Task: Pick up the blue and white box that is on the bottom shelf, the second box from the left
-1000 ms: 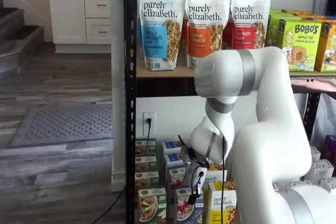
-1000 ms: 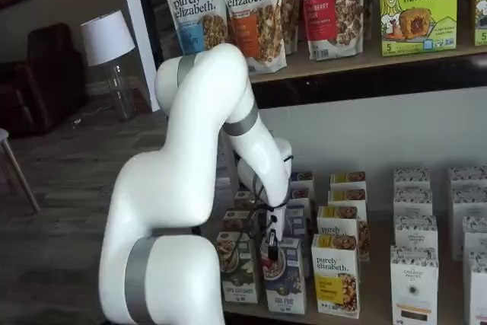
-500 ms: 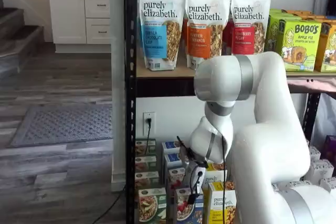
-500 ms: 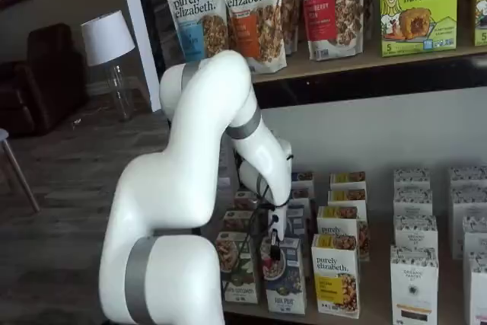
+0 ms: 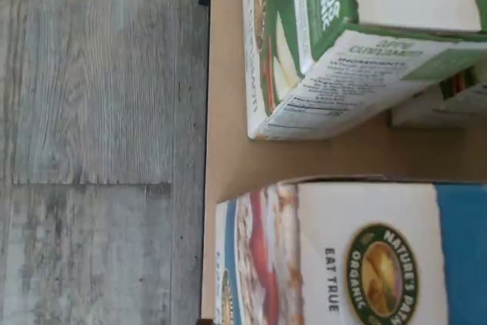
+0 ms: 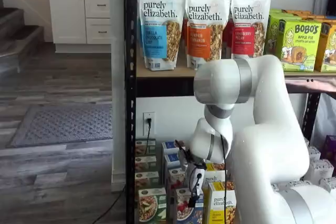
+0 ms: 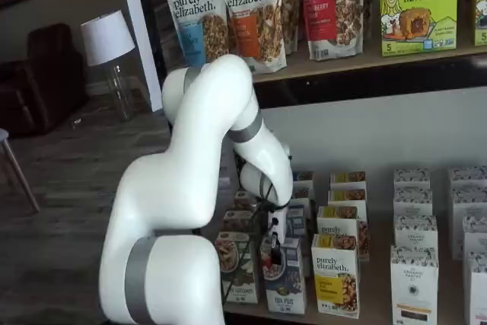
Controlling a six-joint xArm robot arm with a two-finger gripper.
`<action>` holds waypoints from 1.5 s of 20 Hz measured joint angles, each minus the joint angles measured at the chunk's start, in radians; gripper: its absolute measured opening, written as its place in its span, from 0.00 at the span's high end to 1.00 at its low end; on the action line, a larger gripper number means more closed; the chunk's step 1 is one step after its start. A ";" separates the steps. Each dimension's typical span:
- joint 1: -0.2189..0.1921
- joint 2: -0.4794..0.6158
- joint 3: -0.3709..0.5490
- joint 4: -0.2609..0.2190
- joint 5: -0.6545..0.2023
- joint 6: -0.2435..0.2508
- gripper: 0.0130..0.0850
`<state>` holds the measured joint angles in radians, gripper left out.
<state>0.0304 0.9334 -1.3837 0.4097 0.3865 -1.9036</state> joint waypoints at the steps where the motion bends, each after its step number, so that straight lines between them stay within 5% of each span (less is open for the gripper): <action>1: 0.000 0.000 0.002 -0.004 0.000 0.004 0.00; 8: 0.000 -0.004 0.017 -0.053 0.006 0.046 0.00; 19: -0.001 -0.009 0.037 -0.045 -0.012 0.035 0.00; 24: -0.005 -0.010 0.035 -0.051 0.003 0.038 0.22; 30: -0.006 -0.010 0.040 -0.084 -0.008 0.065 0.22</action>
<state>0.0240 0.9233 -1.3439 0.3257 0.3785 -1.8386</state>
